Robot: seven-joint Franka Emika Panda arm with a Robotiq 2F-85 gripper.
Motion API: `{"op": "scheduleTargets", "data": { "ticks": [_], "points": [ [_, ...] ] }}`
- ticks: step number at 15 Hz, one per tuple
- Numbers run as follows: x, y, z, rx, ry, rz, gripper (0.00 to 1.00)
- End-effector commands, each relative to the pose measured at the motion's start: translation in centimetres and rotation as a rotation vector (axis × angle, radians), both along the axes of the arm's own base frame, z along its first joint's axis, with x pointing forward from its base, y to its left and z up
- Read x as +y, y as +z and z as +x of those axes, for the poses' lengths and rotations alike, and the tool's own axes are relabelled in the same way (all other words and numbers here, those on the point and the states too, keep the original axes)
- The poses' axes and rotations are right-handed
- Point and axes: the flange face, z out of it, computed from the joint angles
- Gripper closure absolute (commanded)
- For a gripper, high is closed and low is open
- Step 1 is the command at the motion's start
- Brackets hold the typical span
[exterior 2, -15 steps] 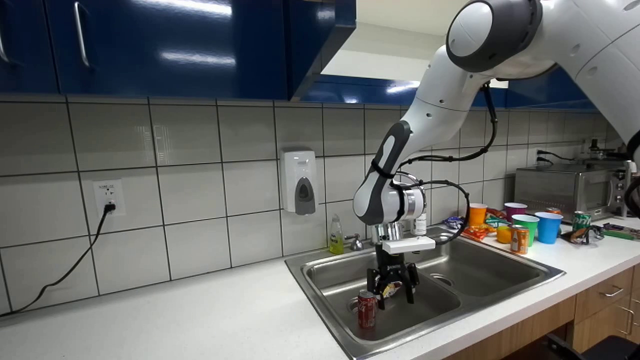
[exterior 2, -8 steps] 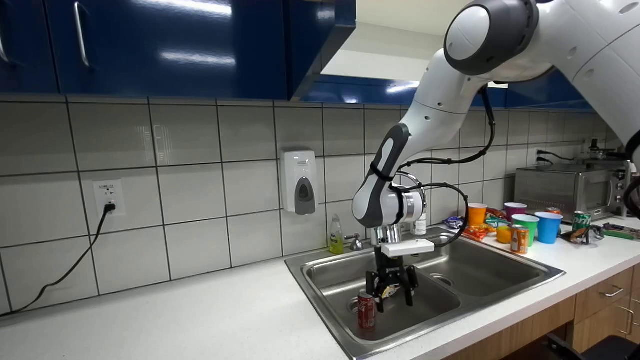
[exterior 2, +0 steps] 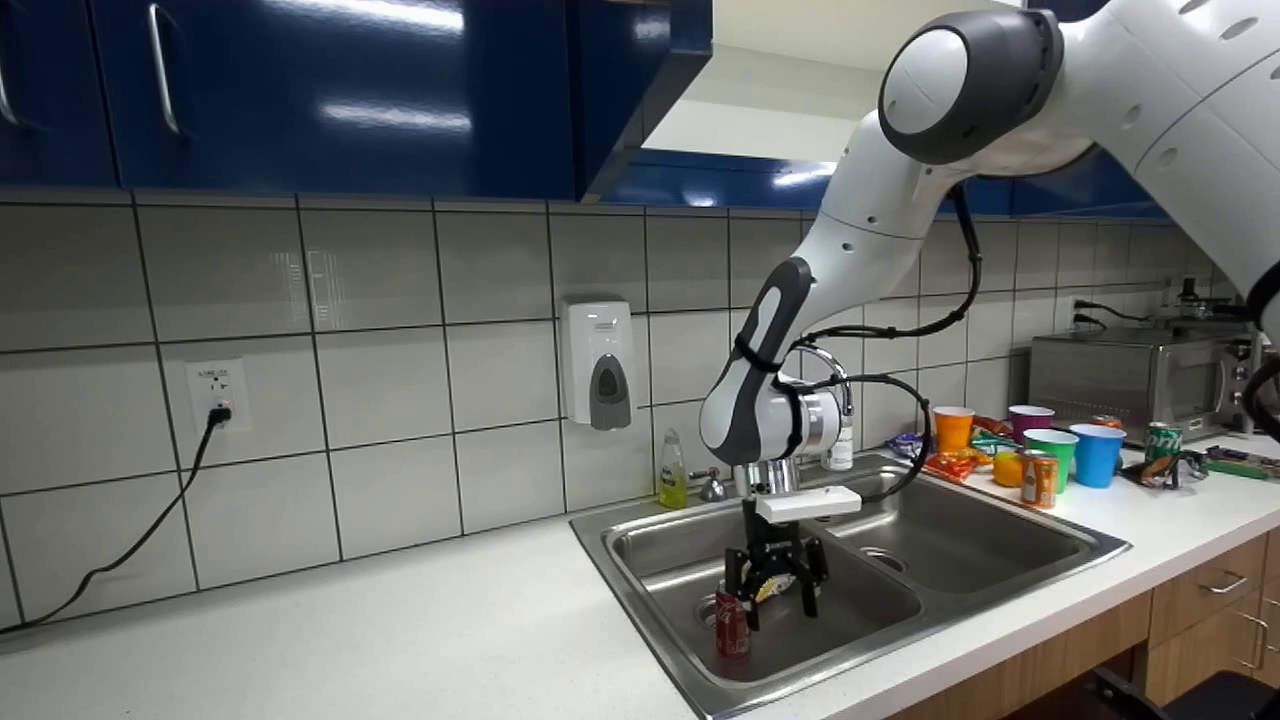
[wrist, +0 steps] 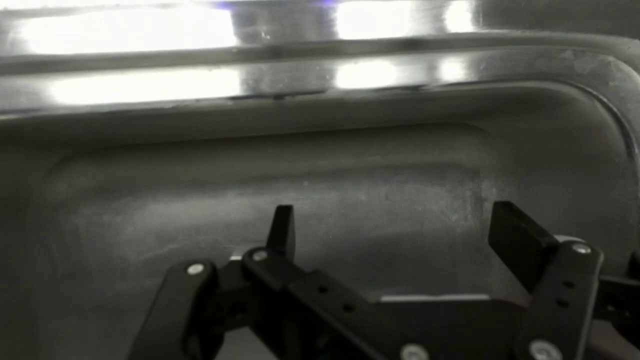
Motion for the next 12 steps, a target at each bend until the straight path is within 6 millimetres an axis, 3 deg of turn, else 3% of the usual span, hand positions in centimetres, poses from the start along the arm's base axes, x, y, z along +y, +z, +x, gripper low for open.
{"op": "scheduleTargets", "data": {
  "ticks": [1,12],
  "points": [
    [0.2,-0.5,0.6,-0.027,-0.023,-0.021,0.0],
    [-0.5,-2.0,1.1,-0.08,-0.055,-0.041,0.0]
  ]
}}
